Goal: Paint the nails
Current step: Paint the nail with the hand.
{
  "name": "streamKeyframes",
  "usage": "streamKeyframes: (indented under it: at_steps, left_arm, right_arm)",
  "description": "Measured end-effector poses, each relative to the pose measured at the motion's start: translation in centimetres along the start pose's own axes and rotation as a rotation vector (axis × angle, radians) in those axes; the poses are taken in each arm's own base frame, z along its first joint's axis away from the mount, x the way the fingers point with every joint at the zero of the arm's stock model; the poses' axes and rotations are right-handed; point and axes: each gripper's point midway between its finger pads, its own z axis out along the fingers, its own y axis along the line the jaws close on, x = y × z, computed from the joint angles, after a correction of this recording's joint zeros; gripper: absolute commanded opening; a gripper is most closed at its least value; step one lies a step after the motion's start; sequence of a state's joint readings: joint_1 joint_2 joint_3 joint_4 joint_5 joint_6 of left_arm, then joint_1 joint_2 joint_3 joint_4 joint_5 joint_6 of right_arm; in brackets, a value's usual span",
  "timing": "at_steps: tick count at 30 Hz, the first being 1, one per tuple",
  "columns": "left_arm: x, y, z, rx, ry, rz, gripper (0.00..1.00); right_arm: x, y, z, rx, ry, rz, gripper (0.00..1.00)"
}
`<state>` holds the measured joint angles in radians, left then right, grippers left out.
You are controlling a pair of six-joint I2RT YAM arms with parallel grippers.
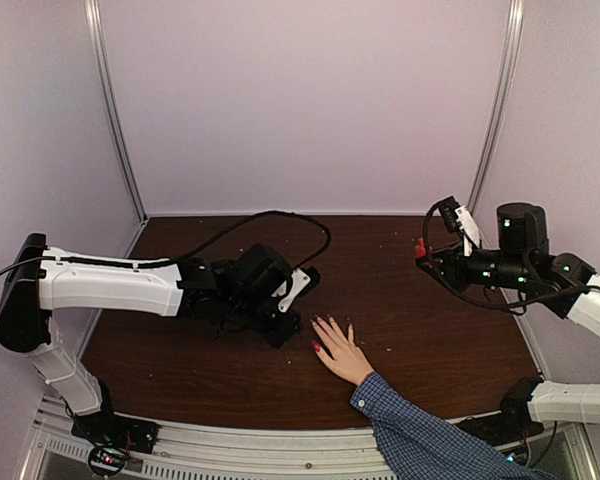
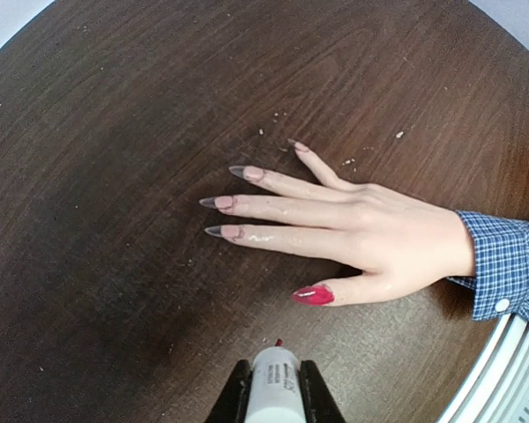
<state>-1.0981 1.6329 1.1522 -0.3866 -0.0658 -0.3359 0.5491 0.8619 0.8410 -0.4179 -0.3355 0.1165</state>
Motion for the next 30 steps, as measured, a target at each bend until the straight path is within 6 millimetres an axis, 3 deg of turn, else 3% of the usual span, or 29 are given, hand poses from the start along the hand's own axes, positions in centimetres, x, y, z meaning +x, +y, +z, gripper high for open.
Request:
streamKeyframes:
  at_steps: [20,30]
  left_arm:
    - [0.3,-2.3,1.1,-0.168,-0.067,-0.175,0.00]
    - [-1.2,-2.1,1.3,-0.194,-0.099,-0.211,0.00]
  right_arm:
    - [-0.2,-0.6,-0.7,0.043,-0.016,-0.003,0.00]
    - [-0.2,-0.6,-0.7,0.043,-0.016,-0.003,0.00]
